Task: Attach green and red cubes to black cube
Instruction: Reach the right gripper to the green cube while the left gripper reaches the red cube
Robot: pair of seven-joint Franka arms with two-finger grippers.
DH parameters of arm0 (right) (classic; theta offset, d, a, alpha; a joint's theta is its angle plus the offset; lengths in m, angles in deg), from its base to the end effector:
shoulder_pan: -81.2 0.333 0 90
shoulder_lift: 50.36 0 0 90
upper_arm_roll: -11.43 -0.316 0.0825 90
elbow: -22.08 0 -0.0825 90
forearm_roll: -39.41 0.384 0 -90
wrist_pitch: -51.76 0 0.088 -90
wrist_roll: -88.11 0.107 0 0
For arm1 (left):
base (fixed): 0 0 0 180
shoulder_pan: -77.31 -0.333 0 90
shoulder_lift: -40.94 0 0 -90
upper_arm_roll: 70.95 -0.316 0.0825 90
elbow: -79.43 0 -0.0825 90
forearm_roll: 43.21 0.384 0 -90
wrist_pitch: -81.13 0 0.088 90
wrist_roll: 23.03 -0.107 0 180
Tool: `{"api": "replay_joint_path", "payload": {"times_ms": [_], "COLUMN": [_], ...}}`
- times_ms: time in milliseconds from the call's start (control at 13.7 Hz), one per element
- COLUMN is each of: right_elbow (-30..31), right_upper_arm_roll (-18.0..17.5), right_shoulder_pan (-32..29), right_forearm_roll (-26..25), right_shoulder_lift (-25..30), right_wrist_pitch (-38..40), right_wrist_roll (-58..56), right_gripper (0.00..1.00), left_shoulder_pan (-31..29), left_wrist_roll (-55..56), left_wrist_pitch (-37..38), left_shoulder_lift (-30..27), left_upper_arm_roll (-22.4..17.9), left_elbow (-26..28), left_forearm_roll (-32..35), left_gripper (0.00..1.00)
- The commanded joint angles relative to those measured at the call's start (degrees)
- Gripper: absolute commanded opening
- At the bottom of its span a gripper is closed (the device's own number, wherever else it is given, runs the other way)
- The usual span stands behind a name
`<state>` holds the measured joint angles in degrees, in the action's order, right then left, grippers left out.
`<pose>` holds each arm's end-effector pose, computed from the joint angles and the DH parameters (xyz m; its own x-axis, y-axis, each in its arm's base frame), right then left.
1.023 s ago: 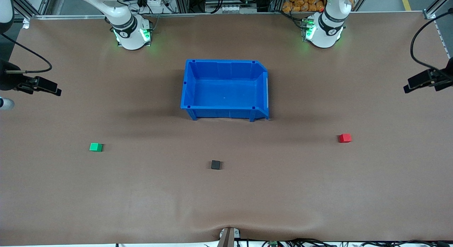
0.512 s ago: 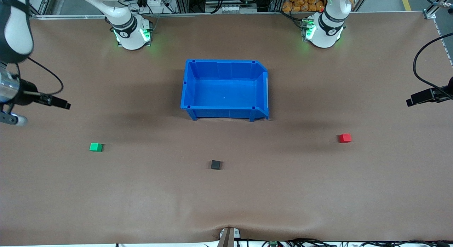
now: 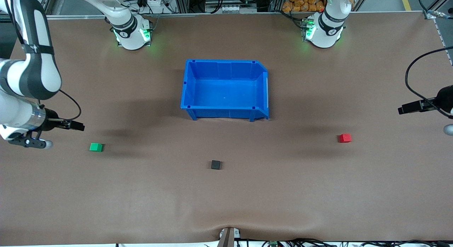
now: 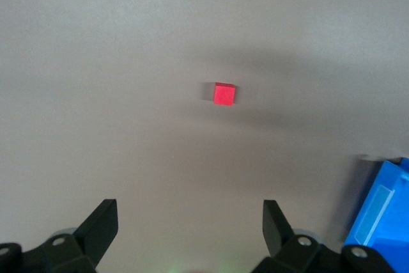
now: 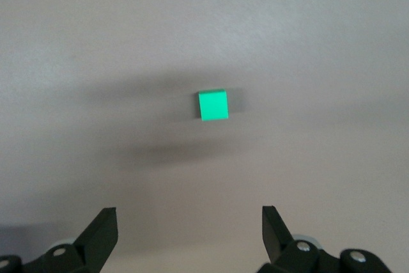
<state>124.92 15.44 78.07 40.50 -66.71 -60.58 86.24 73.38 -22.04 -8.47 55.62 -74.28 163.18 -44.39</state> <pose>0.6139 -0.0729 0.3814 0.9881 -0.0977 -0.1185 -0.0985 -0.9951 -0.0008 0.6181 0.0725 0.5241 0.9779 0.1422 -0.1532 0.1444 -0.9895 0.0030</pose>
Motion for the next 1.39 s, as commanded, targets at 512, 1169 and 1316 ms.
{"api": "replay_joint_path", "payload": {"times_ms": [512, 1169, 1316], "right_elbow": [-0.46, 2.62, 2.62], "right_upper_arm_roll": [-0.15, -0.23, -0.23], "right_shoulder_pan": [-2.57, -2.67, -2.67], "right_forearm_roll": [-0.91, -0.82, -0.82], "right_shoulder_lift": [-8.86, -16.43, -17.48], "right_wrist_pitch": [-11.66, -24.41, -24.5], "right_wrist_roll": [-11.49, -11.49, -11.49], "right_gripper": [1.0, 1.0, 1.0], "left_shoulder_pan": [-0.38, 0.41, 1.46], "left_wrist_roll": [1.03, 1.2, 1.55], "left_wrist_pitch": [-5.59, -16.21, -17.19], "left_shoulder_lift": [12.11, 22.66, 24.95], "left_upper_arm_roll": [0.08, 1.13, 1.4], "left_elbow": [-1.66, -1.57, -1.57], "left_forearm_roll": [-0.23, -5.13, -7.17], "left_gripper": [1.0, 1.0, 1.0]}}
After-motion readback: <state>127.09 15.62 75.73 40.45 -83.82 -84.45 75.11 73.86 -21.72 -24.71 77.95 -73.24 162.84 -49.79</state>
